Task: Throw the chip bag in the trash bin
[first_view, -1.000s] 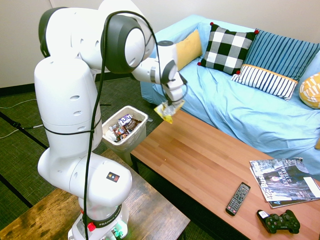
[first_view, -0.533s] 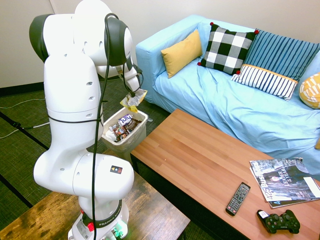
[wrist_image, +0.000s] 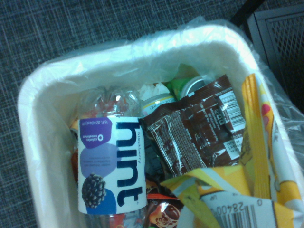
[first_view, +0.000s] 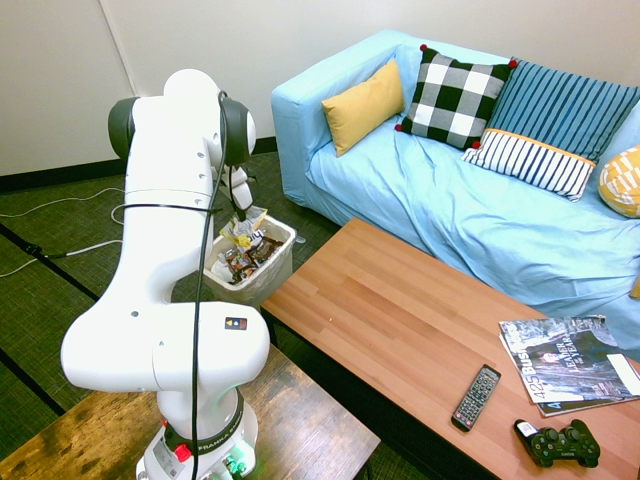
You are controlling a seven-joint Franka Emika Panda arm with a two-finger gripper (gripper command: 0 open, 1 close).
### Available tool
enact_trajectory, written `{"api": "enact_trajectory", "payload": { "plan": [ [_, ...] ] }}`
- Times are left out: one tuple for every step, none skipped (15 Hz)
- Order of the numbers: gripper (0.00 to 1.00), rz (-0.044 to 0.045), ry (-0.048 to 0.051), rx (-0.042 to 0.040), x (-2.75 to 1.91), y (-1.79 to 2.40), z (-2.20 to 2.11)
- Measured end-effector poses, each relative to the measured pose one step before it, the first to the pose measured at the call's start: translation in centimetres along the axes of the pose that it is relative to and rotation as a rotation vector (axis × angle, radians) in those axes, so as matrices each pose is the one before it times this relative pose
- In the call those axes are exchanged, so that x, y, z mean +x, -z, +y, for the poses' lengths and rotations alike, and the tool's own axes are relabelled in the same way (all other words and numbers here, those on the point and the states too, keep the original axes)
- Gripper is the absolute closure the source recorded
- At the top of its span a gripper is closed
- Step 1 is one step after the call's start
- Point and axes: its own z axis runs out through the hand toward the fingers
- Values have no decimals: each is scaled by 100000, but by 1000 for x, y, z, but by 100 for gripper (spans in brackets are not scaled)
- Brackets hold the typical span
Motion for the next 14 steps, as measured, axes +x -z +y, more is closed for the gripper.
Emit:
{"api": "enact_trajectory", "payload": {
  "plan": [
    [0,208,-271,-712,-154,-516,-316],
    [0,167,-223,-518,-178,-506,-189],
    [0,389,73,-330,-230,-541,-50],
    [0,308,74,-506,-230,-599,73],
    [0,278,22,-718,-215,-573,177],
    [0,252,-34,-496,-166,-411,147],
    [0,349,-68,-268,-85,-245,98],
    [0,266,-237,-119,38,-143,23],
    [0,36,-515,-55,105,-82,-25],
    [0,-68,-502,13,80,-30,-33],
    [0,100,-416,262,23,4,-32],
    [0,-124,-528,421,-88,71,-23],
    [0,-275,-324,436,-173,148,-5],
    [0,-188,-279,317,-157,191,-1]
  ]
}}
